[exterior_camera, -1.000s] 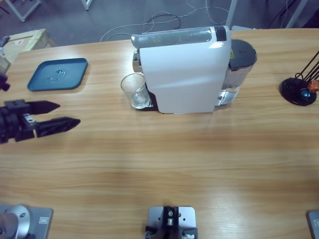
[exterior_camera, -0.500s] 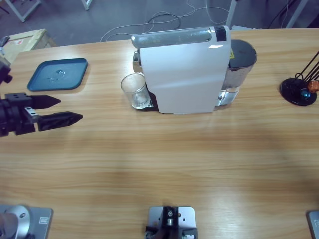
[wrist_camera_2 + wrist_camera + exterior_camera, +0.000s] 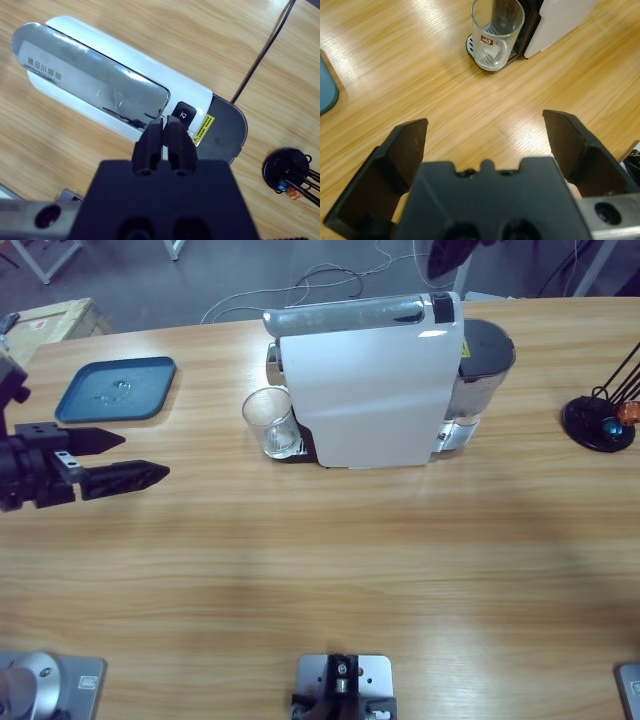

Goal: Pour coffee

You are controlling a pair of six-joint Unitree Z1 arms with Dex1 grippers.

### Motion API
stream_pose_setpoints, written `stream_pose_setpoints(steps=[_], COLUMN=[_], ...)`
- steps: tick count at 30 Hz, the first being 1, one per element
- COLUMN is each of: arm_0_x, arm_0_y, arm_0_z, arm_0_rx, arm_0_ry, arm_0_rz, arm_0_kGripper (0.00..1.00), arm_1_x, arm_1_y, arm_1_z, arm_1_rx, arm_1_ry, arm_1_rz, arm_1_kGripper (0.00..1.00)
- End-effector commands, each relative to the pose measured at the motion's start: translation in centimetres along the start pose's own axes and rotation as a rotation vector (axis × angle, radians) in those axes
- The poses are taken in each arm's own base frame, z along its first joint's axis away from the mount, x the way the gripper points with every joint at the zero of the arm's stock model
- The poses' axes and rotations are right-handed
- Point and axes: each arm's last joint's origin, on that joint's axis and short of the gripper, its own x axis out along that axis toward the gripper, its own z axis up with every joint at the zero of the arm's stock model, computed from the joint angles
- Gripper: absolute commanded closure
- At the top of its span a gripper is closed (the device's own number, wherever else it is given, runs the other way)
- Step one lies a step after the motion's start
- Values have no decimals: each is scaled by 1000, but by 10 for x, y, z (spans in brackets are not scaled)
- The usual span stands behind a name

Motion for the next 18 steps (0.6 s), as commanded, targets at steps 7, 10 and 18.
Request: stream_pose_setpoints(steps=[7,10,18], arm_0_x=[16,16,18], arm_0_y=[-3,-3,-3], arm_0_z=[13,12,13], arm_0_rx=[12,12,12], arm_0_ry=[28,32,34], arm_0_rz=[-20,-19,-19], arm_0_kGripper=[9,9,9], arm_1_x=[38,40,50], arm_1_y=[-1,-3,-8], arm_1_z=[-2,-1,-4], arm_1_rx=[6,8,9], arm_1_ry=[88,86,116], arm_1_rz=[-61,-70,-86], arm_1_kGripper=[1000,1000,1000])
